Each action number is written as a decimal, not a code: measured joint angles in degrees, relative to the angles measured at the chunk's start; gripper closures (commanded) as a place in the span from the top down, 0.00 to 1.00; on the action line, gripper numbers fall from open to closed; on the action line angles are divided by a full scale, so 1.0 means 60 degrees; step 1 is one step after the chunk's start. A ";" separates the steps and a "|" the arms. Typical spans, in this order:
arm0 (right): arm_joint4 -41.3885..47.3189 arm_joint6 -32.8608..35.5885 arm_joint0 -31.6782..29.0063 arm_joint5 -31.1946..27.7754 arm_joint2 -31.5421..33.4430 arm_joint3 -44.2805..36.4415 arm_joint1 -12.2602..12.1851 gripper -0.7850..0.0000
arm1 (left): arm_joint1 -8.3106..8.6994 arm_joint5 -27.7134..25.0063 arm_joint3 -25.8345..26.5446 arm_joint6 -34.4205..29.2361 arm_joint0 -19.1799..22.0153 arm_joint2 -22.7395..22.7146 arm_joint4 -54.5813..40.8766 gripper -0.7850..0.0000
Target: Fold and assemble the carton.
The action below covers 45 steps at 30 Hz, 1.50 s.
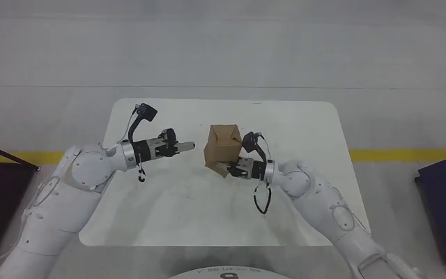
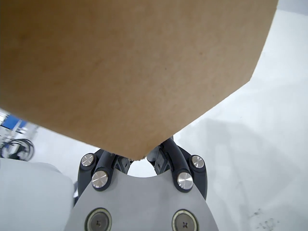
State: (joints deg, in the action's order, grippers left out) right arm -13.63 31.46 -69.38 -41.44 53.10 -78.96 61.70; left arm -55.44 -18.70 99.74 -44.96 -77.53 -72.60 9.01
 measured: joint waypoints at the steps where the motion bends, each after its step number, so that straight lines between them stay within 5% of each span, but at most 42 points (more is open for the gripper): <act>1: 0.0617 0.0473 0.0074 0.0156 0.0044 -0.0059 -0.0025 0.00 | 0.0011 0.0049 0.0023 0.0072 -0.0072 -0.0060 0.0094 1.00; 4: 0.1404 0.1353 0.0258 0.0673 0.0262 -0.0154 -0.0106 0.00 | 0.0033 0.0149 0.0131 0.0199 -0.0196 -0.0156 0.0399 1.00; 12: 0.1220 0.1293 0.0229 0.0606 0.0235 -0.0162 -0.0098 0.00 | 0.0032 0.0144 0.0129 0.0193 -0.0190 -0.0150 0.0390 1.00; 15: 0.2184 0.1787 0.0239 0.1031 0.0146 -0.0077 -0.0070 0.00 | 0.0032 0.0144 0.0129 0.0193 -0.0191 -0.0150 0.0390 1.00; 22: 0.5083 0.4442 0.0928 0.4331 0.0549 0.0015 -0.0181 0.00 | 0.0032 0.0144 0.0129 0.0193 -0.0191 -0.0150 0.0390 1.00; 30: 0.4512 0.6662 0.1043 0.7845 0.0904 -0.0714 -0.0509 0.00 | 0.0032 0.0144 0.0129 0.0193 -0.0191 -0.0150 0.0390 1.00; 45: 0.4627 0.6604 0.0939 0.8127 0.0979 -0.0854 -0.0526 0.00 | 0.0032 0.0144 0.0129 0.0193 -0.0191 -0.0150 0.0390 1.00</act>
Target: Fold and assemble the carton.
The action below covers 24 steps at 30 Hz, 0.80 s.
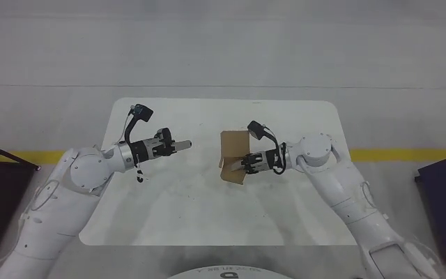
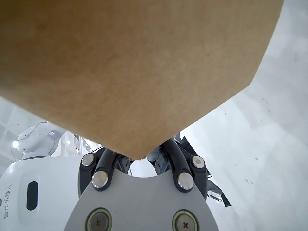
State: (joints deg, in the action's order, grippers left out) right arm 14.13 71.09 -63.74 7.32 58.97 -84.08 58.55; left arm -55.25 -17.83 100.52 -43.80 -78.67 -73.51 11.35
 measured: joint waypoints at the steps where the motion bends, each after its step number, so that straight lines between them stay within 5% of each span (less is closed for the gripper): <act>1: 0.0228 0.0024 0.0020 0.0207 0.0024 -0.0062 0.0009 0.00 | 0.0000 0.0000 0.0000 0.0000 0.0000 0.0000 0.0000 1.00; 8: 0.2674 0.0777 0.0324 0.2887 0.0594 0.0011 -0.0017 0.00 | 0.0000 0.0000 0.0000 0.0000 0.0000 0.0000 0.0000 1.00; 13: 0.4244 -0.0207 0.0261 0.4524 0.0010 -0.0124 -0.0204 0.00 | 0.0000 0.0000 0.0000 0.0000 0.0000 0.0000 0.0000 1.00; 19: 0.5803 -0.1211 0.0830 0.5525 -0.1530 -0.0333 -0.0869 0.00 | 0.0000 0.0000 0.0000 0.0000 0.0000 0.0000 0.0000 1.00; 24: 0.5824 -0.1211 0.0896 0.5526 -0.1620 -0.0337 -0.0934 0.00 | 0.0000 0.0000 0.0000 0.0000 0.0000 0.0000 0.0000 1.00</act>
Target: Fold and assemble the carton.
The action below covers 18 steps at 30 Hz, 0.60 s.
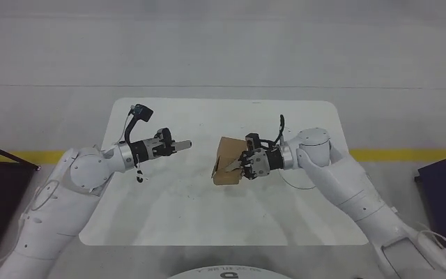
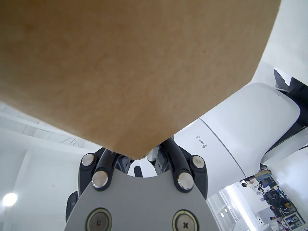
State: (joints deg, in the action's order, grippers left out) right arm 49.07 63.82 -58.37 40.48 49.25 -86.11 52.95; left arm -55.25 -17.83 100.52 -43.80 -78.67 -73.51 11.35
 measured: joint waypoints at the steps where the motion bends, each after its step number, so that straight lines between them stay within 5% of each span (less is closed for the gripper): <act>1: -0.0001 0.0000 -0.0001 0.0000 0.0001 0.0000 0.0001 0.00 | 0.0000 0.0000 0.0000 0.0000 0.0000 0.0000 0.0000 1.00; 6: 0.0157 -0.0186 -0.0077 0.0182 -0.0029 0.0109 0.0024 0.00 | 0.0000 0.0000 0.0000 0.0000 0.0000 0.0000 0.0000 1.00; 18: 0.3729 -0.2979 0.0489 0.2920 -0.0822 0.1327 0.0433 0.00 | 0.0000 0.0000 0.0000 0.0000 0.0000 0.0000 0.0000 1.00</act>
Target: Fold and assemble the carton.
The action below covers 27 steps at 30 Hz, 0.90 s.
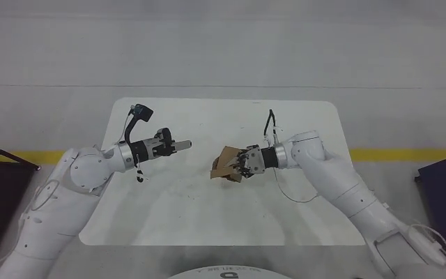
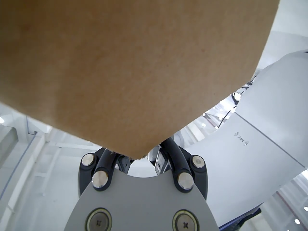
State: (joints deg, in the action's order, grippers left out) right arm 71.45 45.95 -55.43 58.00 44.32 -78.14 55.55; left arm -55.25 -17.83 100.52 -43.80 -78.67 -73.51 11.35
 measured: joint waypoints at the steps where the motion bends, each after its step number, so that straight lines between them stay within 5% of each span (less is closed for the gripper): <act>1: 0.0170 -0.0032 0.0069 0.0019 -0.0119 0.0122 0.0040 0.00 | 0.0000 0.0000 0.0000 0.0000 0.0000 0.0000 0.0000 1.00; 4: 0.0626 -0.0059 0.0305 0.0003 -0.0622 0.0549 0.0162 0.00 | 0.0000 0.0000 0.0000 0.0000 0.0000 0.0000 0.0000 1.00; 6: 0.0880 -0.0220 0.0510 0.0000 -0.0968 0.0889 0.0232 0.28 | 0.0000 0.0000 0.0000 0.0000 0.0000 0.0000 0.0000 1.00; 8: 0.1090 -0.0424 0.0707 0.0000 -0.1235 0.1172 0.0289 0.44 | 0.0000 0.0000 0.0000 0.0000 0.0000 0.0000 0.0000 1.00; 9: 0.1247 -0.0551 0.0823 0.0000 -0.1389 0.1352 0.0326 0.72 | 0.0000 0.0000 0.0000 0.0000 0.0000 0.0000 0.0000 1.00; 11: 0.1470 -0.0725 0.0987 0.0000 -0.1615 0.1589 0.0378 1.00 | 0.0000 0.0000 0.0000 0.0000 0.0000 0.0000 0.0000 1.00; 20: 0.2284 -0.1047 0.1452 -0.0009 -0.1733 0.2237 0.0440 1.00 | 0.0000 0.0000 0.0000 0.0000 0.0000 0.0000 0.0000 1.00; 27: 0.1658 -0.0695 0.1137 -0.1001 -0.0503 0.1503 -0.0037 1.00 | 0.0000 0.0000 0.0000 0.0000 0.0000 0.0000 0.0000 1.00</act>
State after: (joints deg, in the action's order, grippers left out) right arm 81.39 41.78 -48.61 51.99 41.31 -69.13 55.33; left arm -55.25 -17.83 100.52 -43.80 -78.67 -73.51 11.35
